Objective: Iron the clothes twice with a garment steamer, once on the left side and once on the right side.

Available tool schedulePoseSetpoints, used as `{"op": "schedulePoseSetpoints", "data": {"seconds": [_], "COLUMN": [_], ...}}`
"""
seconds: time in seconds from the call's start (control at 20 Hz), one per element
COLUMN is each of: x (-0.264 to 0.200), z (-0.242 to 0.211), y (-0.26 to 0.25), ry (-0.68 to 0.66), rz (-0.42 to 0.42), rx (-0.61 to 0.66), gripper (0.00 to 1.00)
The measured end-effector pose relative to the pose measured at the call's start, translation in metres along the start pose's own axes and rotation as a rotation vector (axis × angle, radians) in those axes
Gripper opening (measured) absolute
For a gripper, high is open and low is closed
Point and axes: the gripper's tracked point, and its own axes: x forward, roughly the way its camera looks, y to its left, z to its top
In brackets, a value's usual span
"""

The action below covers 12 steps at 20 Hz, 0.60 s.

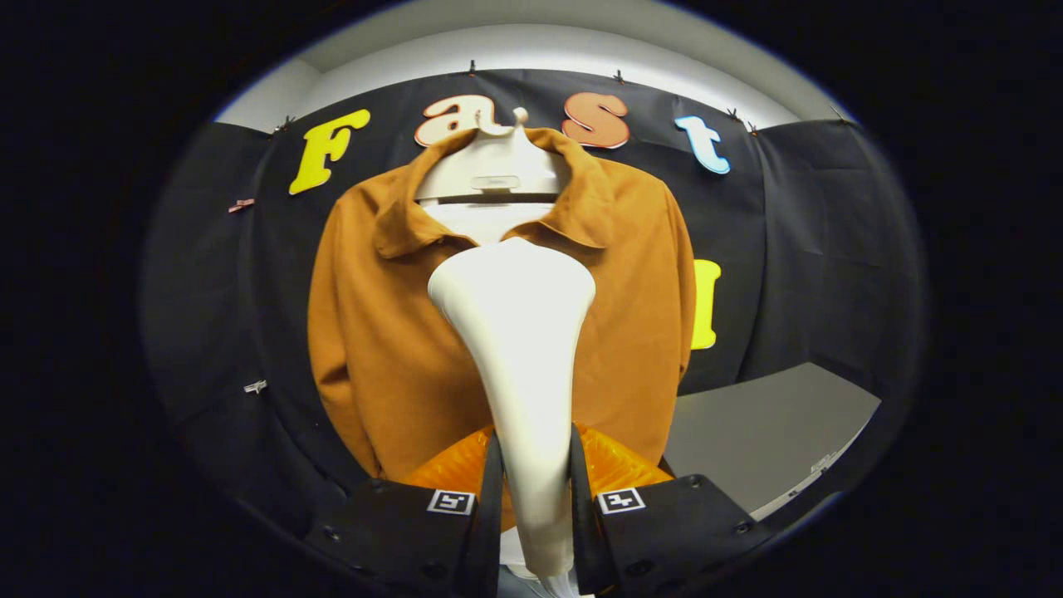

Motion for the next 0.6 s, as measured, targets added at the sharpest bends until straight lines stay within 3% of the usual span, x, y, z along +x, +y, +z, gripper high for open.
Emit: {"op": "schedulePoseSetpoints", "data": {"seconds": [0.25,0.6], "x": [0.001,0.016], "z": [0.001,-0.015], "y": [0.033,0.056], "ry": [-0.006,0.047], "rz": [0.057,0.073], "rx": [-0.026,-0.032], "gripper": [0.39,0.39]}}
